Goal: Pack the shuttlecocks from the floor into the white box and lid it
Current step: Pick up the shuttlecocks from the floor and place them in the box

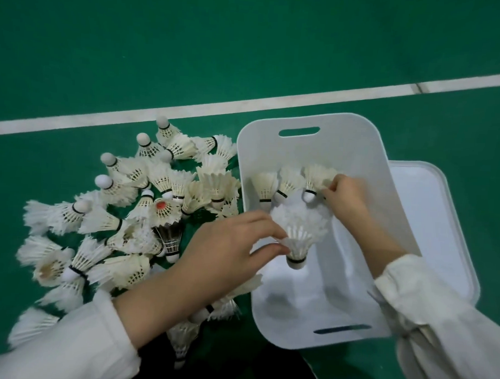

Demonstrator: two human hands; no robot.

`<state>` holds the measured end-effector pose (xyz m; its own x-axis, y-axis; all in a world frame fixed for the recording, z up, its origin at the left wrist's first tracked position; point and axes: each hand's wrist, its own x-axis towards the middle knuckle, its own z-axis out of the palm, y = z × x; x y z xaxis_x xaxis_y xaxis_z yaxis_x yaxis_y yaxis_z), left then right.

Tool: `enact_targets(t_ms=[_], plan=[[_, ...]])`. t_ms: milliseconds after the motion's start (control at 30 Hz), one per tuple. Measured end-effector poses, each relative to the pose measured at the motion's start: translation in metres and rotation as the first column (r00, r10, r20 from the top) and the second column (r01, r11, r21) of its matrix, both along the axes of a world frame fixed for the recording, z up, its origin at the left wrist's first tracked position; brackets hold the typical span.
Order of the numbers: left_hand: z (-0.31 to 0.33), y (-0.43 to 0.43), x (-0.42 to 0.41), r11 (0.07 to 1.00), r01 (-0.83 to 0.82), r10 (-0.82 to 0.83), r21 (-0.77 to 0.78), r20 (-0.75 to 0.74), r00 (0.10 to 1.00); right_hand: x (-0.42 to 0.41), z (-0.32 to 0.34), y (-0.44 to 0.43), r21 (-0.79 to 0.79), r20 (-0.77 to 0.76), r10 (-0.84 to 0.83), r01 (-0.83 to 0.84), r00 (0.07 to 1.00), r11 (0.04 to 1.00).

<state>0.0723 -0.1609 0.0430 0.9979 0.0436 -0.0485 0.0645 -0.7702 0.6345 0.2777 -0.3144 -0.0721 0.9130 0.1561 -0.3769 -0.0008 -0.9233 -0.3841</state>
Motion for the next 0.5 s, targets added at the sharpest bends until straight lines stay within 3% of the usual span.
enact_targets(t_ms=[67, 167, 333, 500], plan=[[-0.002, 0.004, 0.002, 1.000, -0.015, 0.014, -0.020, -0.034, 0.999, -0.001, -0.001, -0.002, 0.145, -0.022, -0.079, 0.081, 0.997, 0.986], [-0.003, 0.004, 0.005, 0.999, -0.028, 0.025, -0.047, -0.058, 0.998, 0.001, -0.003, -0.002, 0.222, -0.036, -0.113, 0.119, 0.993, 0.968], [-0.004, 0.001, 0.006, 0.997, -0.031, 0.026, -0.068, -0.070, 0.997, -0.004, 0.004, -0.002, 0.173, -0.052, 0.000, 0.009, 0.999, 0.985], [-0.005, 0.001, 0.006, 0.997, -0.046, 0.042, -0.056, -0.069, 0.997, -0.030, 0.036, -0.016, 0.115, 0.090, 0.143, -0.153, 0.986, 0.981]])
